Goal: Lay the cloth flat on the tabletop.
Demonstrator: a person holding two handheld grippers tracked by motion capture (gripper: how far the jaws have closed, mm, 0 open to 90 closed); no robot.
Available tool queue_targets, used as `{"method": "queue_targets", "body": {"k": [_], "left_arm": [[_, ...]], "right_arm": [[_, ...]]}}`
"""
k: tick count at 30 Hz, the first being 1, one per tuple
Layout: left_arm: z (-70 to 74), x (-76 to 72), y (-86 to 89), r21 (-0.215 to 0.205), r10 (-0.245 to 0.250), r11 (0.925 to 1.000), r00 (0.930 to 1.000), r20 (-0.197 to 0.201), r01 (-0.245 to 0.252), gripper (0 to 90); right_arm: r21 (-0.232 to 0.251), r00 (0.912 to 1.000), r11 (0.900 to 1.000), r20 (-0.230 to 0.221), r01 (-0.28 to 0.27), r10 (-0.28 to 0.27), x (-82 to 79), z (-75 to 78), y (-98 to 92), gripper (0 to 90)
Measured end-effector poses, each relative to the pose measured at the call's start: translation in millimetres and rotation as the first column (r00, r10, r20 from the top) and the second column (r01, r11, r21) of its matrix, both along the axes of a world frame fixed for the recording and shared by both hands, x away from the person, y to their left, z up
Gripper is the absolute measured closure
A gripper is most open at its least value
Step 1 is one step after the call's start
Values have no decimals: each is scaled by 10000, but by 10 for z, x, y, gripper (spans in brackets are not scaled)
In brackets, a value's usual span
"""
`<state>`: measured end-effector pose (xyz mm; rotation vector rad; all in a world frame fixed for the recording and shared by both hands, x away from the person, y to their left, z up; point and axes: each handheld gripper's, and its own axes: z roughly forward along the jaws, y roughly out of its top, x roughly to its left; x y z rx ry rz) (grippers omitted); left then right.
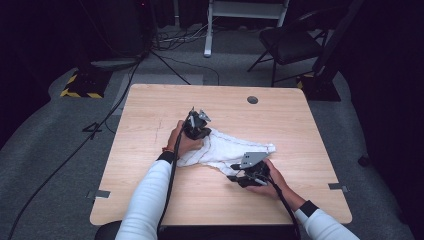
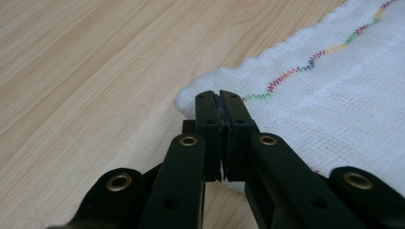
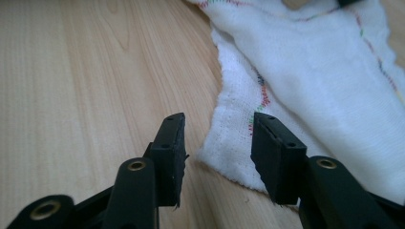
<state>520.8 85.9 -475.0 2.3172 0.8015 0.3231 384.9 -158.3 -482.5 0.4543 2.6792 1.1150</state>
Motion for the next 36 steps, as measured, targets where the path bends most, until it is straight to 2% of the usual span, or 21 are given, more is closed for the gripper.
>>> {"method": "queue_targets", "body": {"k": [4,10,12,19,22,25,27,31,34,36], "left_arm": [[-22,23,125,8,303,9995,9995,-13,-303,875],[-49,42,235,80,553,9984,9985,-56,-553,874],[-50,39,265,62,613,9981,9981,-80,-613,875],[-59,-18,424,-4,758,9971,9971,-119,-758,875],[-64,-61,509,-29,840,9965,9965,-55,-840,875],[-63,-91,584,-19,1042,9946,9946,29,-1042,875],[-60,-99,630,-44,1115,9937,9937,-75,-1116,874],[-61,-117,661,-56,1226,9924,9924,-67,-1226,871],[-55,-142,646,-35,1200,9928,9928,52,-1199,865],[-39,-152,641,26,1199,9928,9927,122,-1199,863]], "right_arm": [[-336,9999,9994,-139,27,-31,57,-92,63,612],[-466,9999,9988,-48,150,-152,87,-86,24,828],[-523,9998,9985,-168,130,-139,76,-74,-18,848],[-787,9969,9955,-626,-522,473,-68,-33,-273,855],[-685,9948,9962,-898,-537,474,-143,-23,-434,854],[-619,9933,9962,-1018,-605,540,-228,-18,-596,855],[-710,9938,9958,-988,-582,510,-276,-15,-677,854],[-646,9943,9972,-1017,-386,319,-345,0,-845,834],[-390,9954,9992,-956,53,-90,-341,22,-943,701],[-254,9968,9987,-664,437,-453,-307,74,-994,683]]}}
